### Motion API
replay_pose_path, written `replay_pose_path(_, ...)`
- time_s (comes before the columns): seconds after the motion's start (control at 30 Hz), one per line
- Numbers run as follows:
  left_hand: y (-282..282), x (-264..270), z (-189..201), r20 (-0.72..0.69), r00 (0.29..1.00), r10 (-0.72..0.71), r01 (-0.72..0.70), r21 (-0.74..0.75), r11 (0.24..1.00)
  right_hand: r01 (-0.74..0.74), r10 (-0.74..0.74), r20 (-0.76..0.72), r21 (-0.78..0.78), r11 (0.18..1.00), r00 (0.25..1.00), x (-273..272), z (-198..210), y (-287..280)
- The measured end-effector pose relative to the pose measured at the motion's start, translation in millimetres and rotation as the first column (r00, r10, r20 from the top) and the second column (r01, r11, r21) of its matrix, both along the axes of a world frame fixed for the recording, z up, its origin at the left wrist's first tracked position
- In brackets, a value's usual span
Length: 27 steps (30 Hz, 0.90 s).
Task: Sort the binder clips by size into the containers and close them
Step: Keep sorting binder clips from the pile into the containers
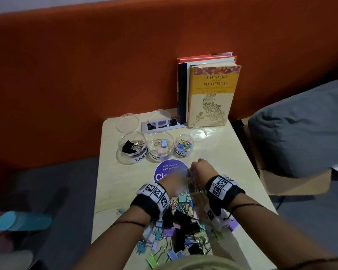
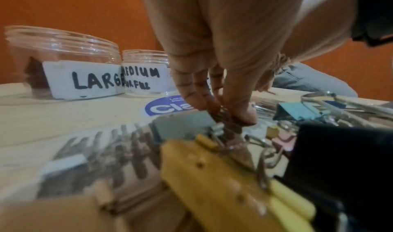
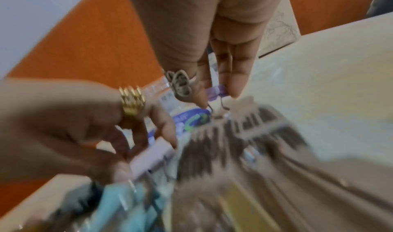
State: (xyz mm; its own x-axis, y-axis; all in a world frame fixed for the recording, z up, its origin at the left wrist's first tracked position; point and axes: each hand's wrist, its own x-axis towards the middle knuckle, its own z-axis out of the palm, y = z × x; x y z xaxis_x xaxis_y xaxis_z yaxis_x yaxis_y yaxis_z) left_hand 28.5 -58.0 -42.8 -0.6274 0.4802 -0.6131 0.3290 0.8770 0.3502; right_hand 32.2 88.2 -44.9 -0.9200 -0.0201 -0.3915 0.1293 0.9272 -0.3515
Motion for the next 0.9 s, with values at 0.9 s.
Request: replay_pose_path(0.9,-25,-76,22,-0.358,0.870,0.340,-0.297,0.171,0.940,-0.021,-0.015,-0.148,-0.239,0.971,0.989,-1,23,1)
